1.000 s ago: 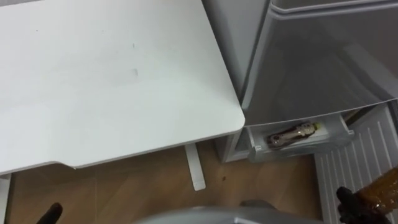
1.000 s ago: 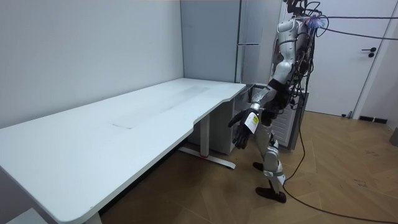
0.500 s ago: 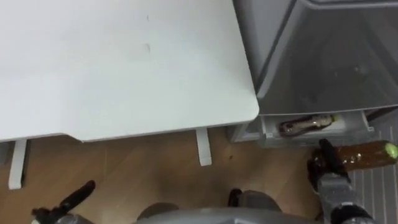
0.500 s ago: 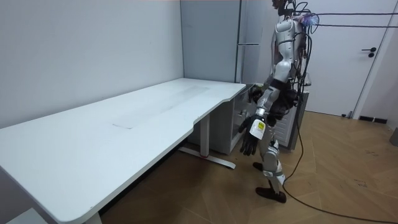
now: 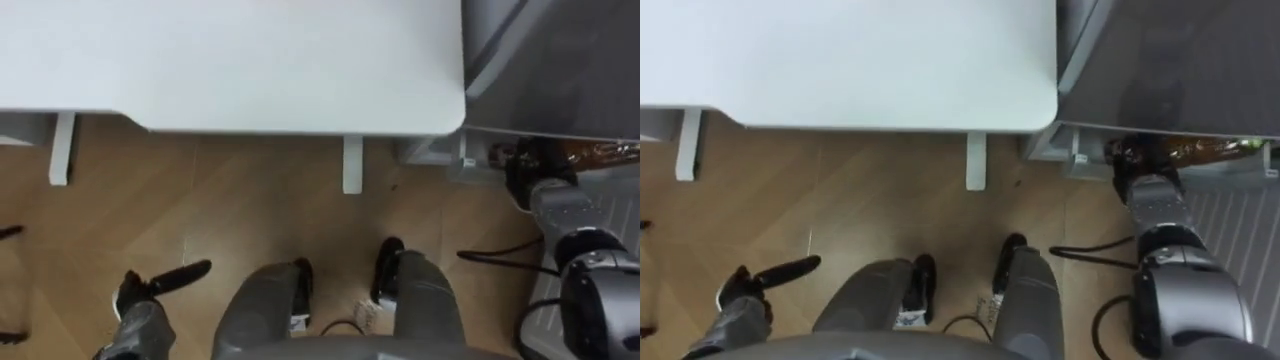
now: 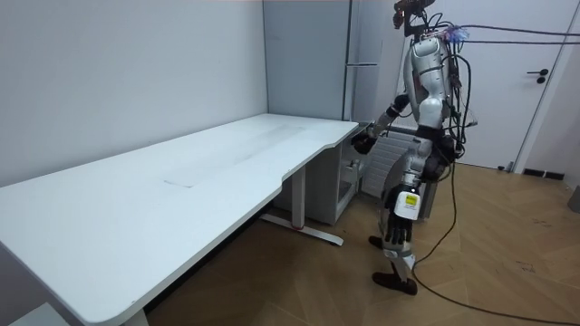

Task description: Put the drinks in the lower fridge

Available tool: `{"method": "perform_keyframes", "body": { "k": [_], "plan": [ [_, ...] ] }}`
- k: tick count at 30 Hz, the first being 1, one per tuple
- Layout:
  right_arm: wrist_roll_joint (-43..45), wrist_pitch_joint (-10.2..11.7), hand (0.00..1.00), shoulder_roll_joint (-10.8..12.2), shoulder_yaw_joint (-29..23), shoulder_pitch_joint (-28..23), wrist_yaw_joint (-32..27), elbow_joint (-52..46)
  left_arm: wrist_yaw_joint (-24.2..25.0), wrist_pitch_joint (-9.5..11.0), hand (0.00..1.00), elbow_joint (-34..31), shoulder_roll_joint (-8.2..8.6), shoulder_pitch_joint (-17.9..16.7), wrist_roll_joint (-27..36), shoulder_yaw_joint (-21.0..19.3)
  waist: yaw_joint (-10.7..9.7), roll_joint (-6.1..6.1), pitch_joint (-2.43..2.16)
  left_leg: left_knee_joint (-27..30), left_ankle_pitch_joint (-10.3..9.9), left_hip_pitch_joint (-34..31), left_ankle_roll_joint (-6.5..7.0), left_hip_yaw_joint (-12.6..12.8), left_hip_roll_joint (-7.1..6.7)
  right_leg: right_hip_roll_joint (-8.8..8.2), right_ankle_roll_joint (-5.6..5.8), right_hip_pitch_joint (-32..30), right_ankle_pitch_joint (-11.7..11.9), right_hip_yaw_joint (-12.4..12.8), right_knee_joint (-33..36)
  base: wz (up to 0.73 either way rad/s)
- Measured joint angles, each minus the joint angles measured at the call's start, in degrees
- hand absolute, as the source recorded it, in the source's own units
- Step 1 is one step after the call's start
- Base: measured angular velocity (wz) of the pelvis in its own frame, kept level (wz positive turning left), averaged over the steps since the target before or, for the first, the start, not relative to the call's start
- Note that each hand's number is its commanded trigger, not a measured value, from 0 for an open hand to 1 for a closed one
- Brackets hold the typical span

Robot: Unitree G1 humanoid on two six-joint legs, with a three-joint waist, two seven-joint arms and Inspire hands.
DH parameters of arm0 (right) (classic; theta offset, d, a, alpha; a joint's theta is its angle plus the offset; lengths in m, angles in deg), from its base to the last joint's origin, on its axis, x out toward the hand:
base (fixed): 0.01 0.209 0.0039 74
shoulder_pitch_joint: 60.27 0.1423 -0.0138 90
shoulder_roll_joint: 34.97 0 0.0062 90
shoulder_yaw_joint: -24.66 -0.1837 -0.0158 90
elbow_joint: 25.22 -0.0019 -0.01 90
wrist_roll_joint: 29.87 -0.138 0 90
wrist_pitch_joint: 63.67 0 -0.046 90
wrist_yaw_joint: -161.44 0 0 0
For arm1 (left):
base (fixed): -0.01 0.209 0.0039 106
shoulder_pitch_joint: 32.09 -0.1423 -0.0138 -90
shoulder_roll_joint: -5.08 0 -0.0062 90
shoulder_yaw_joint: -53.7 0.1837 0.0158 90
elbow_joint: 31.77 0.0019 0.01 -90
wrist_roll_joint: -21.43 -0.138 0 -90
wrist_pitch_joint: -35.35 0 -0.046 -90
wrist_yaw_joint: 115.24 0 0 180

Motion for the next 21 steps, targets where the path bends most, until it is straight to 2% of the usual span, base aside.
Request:
{"method": "perform_keyframes", "body": {
  "k": [3,7,11,19,20,21],
  "plan": [
    [0.16,-0.12,1.00,-0.70,0.03,1.91,-0.07,0.05,-0.03,-0.22,0.00,-0.13,-0.10,-0.06,0.25,1.01,0.30,-0.40,0.05,3.72,-0.64,-5.33,-0.34,-0.62,0.08,-0.16,0.20,-4.17,0.12,-0.21,1.94,0.09],
    [-0.70,-0.11,1.00,-2.27,0.08,3.62,-0.22,0.06,-0.25,-0.19,0.00,0.07,-0.95,0.85,1.85,3.34,1.26,-1.05,0.26,7.89,-0.83,-10.41,0.01,-0.72,0.00,-0.80,-0.84,-8.94,0.45,-0.12,5.34,0.07],
    [-1.21,-0.15,1.00,-3.20,0.04,5.28,-0.30,0.00,-0.18,-0.12,0.00,0.48,-1.58,1.70,3.72,5.40,1.09,-1.19,0.25,13.59,-3.12,-14.45,-0.09,-0.93,0.10,-1.48,-0.58,-12.77,-1.53,-0.04,10.37,0.05],
    [-1.91,-0.18,1.00,-4.93,0.01,7.73,-1.60,-0.65,0.15,-0.59,0.00,0.90,-1.80,1.50,7.91,7.78,0.76,-1.16,0.19,19.78,-4.78,-20.76,0.25,-1.08,0.35,-1.89,-0.84,-18.47,-2.29,0.20,15.16,0.02],
    [-2.13,-0.18,0.71,-5.39,0.00,7.95,-1.59,-0.63,0.46,-0.60,0.00,0.92,-1.83,1.38,7.93,7.83,0.89,-1.16,0.19,20.35,-4.97,-21.45,0.26,-1.08,0.36,-1.89,-0.91,-19.11,-2.31,0.27,15.61,0.00],
    [-2.16,-0.18,0.58,-5.57,0.00,8.07,-1.59,-0.61,0.70,-0.65,0.00,0.90,-1.87,1.26,7.93,7.85,0.87,-1.16,0.19,20.56,-5.00,-21.73,0.29,-1.07,0.35,-1.90,-0.91,-19.40,-2.31,0.33,15.81,0.00]
  ]
}}
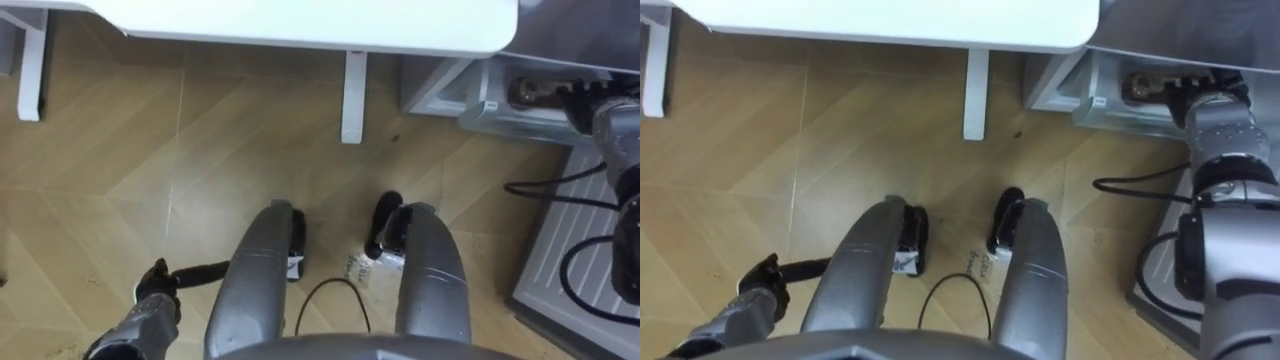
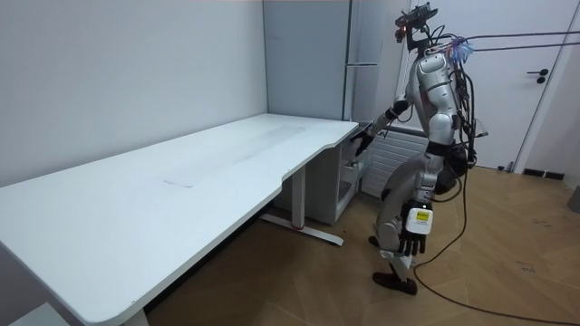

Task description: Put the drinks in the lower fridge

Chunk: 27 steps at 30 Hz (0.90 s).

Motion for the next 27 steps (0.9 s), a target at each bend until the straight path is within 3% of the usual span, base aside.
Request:
{"method": "perform_keyframes", "body": {
  "k": [4,12,16,18,27],
  "plan": [
    [0.69,-0.67,0.00,0.26,0.00,-0.47,2.13,3.11,1.60,0.15,0.00,0.09,-0.25,-0.59,0.03,-1.14,0.40,0.08,-0.05,-2.32,0.34,2.75,0.28,0.33,0.65,0.92,0.10,2.75,0.59,-0.12,-2.65,-0.08],
    [1.04,-1.68,0.00,0.25,-0.12,-4.23,5.60,4.53,4.93,0.09,0.00,1.70,-1.61,-0.91,0.07,-3.70,-0.31,0.12,-0.14,-8.36,1.56,7.99,0.56,0.35,-0.28,0.70,1.06,7.50,0.90,-0.39,-7.13,0.02],
    [0.93,-3.57,0.00,0.26,-0.14,-6.00,8.18,5.51,5.24,-0.44,0.00,2.90,-1.52,-0.87,0.16,-4.64,-0.72,0.13,-0.63,-11.19,1.98,10.47,0.66,0.62,-0.18,1.44,1.54,9.95,1.82,-0.20,-9.90,-0.08],
    [0.96,-3.57,0.00,0.27,-0.14,-7.25,9.37,5.78,5.27,-0.51,0.00,2.87,-1.19,-0.88,0.08,-4.82,-0.83,0.10,-1.12,-12.61,2.37,11.49,0.86,0.86,-0.24,1.54,1.82,10.79,2.24,-0.03,-11.22,-0.04],
    [0.98,-2.72,0.00,0.90,-1.72,-13.90,11.43,5.87,8.12,-1.34,0.00,3.14,-0.86,-1.20,0.04,-7.71,-1.41,0.88,-1.96,-16.21,2.64,17.32,0.86,1.90,0.73,3.04,2.20,16.78,3.85,0.28,-15.97,-0.09]
  ]
}}
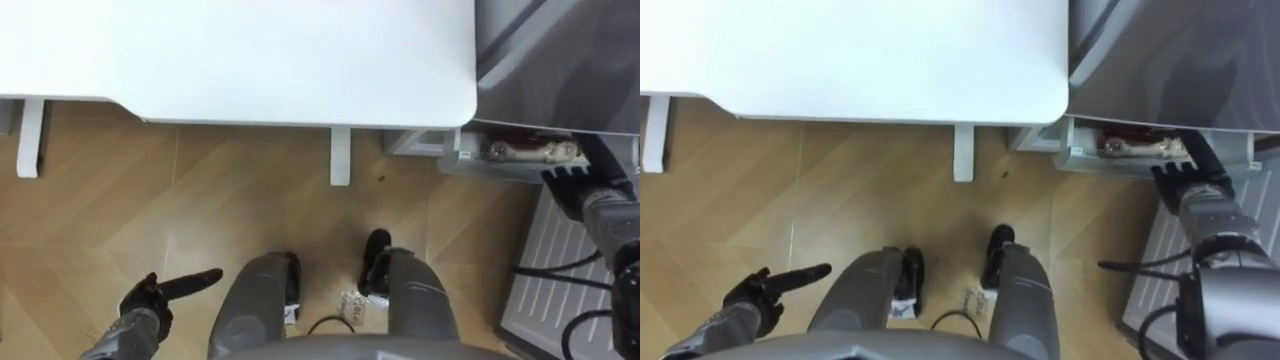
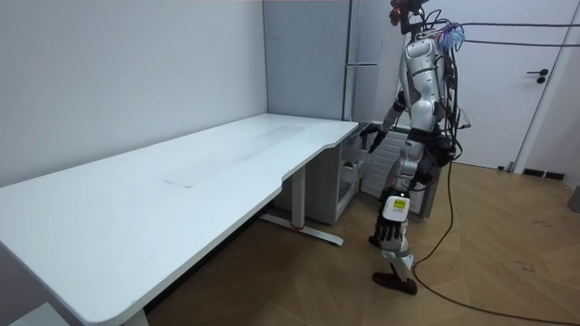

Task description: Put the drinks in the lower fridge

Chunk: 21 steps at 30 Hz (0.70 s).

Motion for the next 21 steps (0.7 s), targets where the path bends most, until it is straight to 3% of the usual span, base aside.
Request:
{"method": "perform_keyframes", "body": {
  "k": [9,13,21],
  "plan": [
    [0.97,0.65,0.00,1.99,-0.01,-4.01,-0.04,0.99,2.99,0.09,0.00,3.87,0.79,0.17,-0.03,0.03,-1.42,0.03,0.04,-1.00,0.29,1.17,-0.36,0.76,0.04,0.36,-0.26,0.73,0.41,0.51,-0.72,-0.05],
    [6.32,2.17,0.00,3.43,-0.12,-5.15,-1.49,1.03,3.07,0.14,0.00,3.64,1.13,-0.09,-0.23,-0.05,-1.79,0.46,0.19,-1.07,0.32,0.85,-0.40,0.75,0.00,0.40,-0.32,0.59,0.49,0.39,-1.50,0.00],
    [12.52,2.58,0.00,4.46,-0.01,-5.99,-6.28,0.82,1.87,0.15,0.00,3.97,1.24,0.43,-0.36,-0.73,-1.01,1.28,0.11,-0.60,0.45,-2.22,-0.20,0.94,0.03,0.52,-0.25,-2.71,0.82,0.64,-0.97,-0.01]
  ]
}}
